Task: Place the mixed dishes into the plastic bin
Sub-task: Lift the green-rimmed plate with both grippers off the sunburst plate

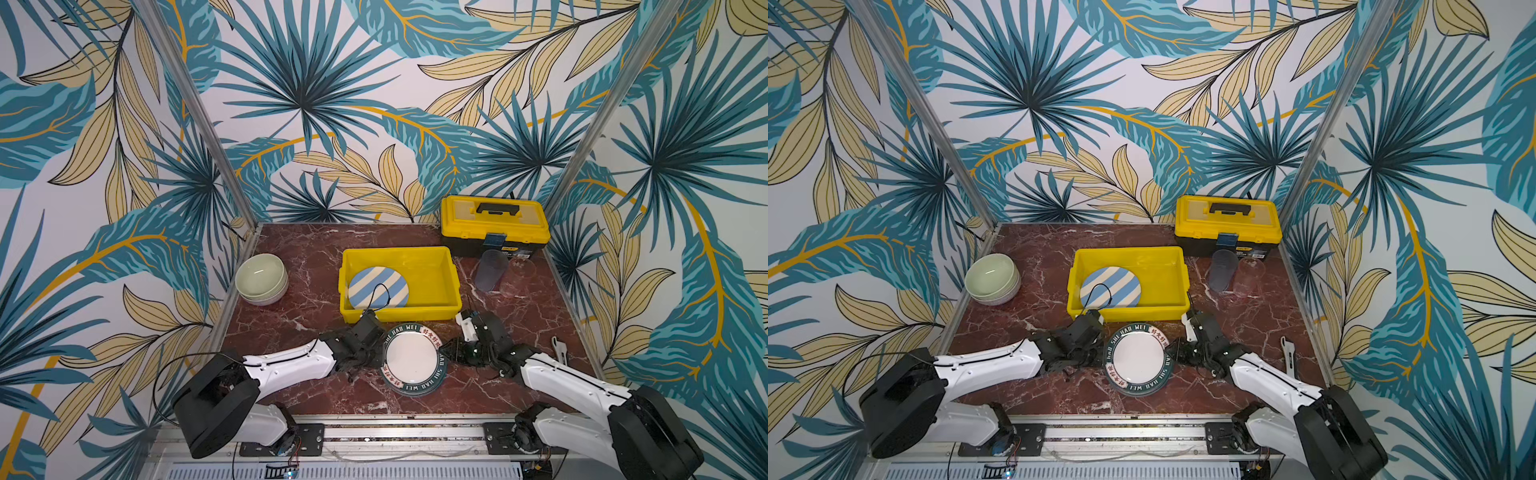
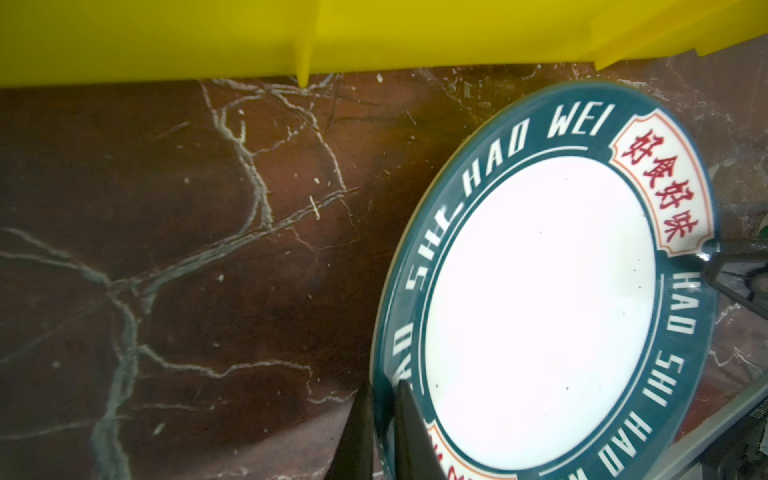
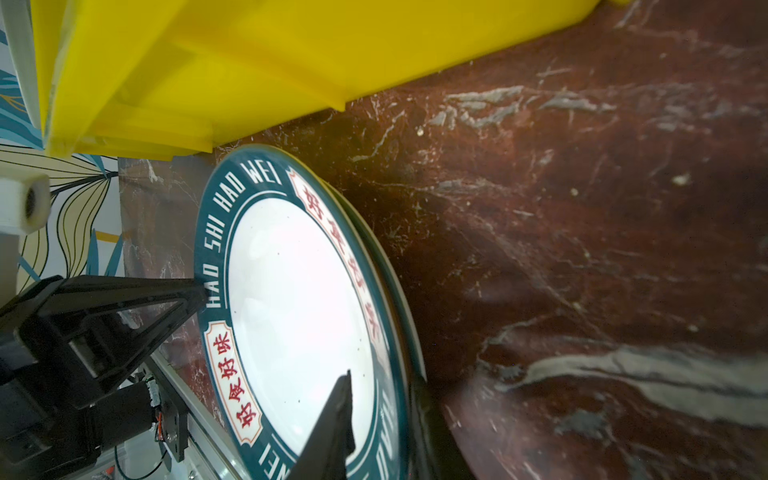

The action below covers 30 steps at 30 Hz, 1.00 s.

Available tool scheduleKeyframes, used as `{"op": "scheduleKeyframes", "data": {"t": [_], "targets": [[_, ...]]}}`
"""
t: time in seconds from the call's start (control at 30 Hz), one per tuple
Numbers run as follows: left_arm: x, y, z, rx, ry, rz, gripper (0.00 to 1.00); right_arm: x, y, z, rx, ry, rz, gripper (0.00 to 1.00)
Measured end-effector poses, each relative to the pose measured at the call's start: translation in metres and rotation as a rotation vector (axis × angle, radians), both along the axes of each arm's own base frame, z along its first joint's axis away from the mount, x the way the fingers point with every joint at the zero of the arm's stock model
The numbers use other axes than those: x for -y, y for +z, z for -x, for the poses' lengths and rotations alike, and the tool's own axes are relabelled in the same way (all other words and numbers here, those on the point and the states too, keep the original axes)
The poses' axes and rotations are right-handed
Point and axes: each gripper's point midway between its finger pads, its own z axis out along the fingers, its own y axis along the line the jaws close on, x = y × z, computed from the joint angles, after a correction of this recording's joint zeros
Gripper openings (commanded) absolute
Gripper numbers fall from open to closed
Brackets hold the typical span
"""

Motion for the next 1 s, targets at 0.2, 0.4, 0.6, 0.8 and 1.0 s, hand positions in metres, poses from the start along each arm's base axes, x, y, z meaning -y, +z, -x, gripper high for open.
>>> {"op": "scheduleKeyframes", "data": {"t": [0.2,0.4,0.6,0.8,1.0], "targets": [[-0.002,0.000,-0.002,0.008,0.006,-0.009,0.11,-0.002,0.003,0.004,0.017,0.011,-0.032,0.24],[-0.002,-0.006,0.000,-0.006,-0.004,-0.022,0.11,-0.013,0.023,0.008,0.059,0.062,-0.108,0.24],[0.000,-0.009,0.003,-0.022,-0.021,-0.020,0.11,-0.018,0.031,0.010,0.075,0.092,-0.127,0.19],[0.001,-0.009,0.004,-0.026,-0.029,-0.017,0.12,-0.018,0.032,0.009,0.064,0.104,-0.106,0.13],[0.004,-0.002,0.006,-0.019,-0.049,-0.006,0.21,-0.015,0.030,0.009,0.049,0.108,-0.065,0.10]]}}
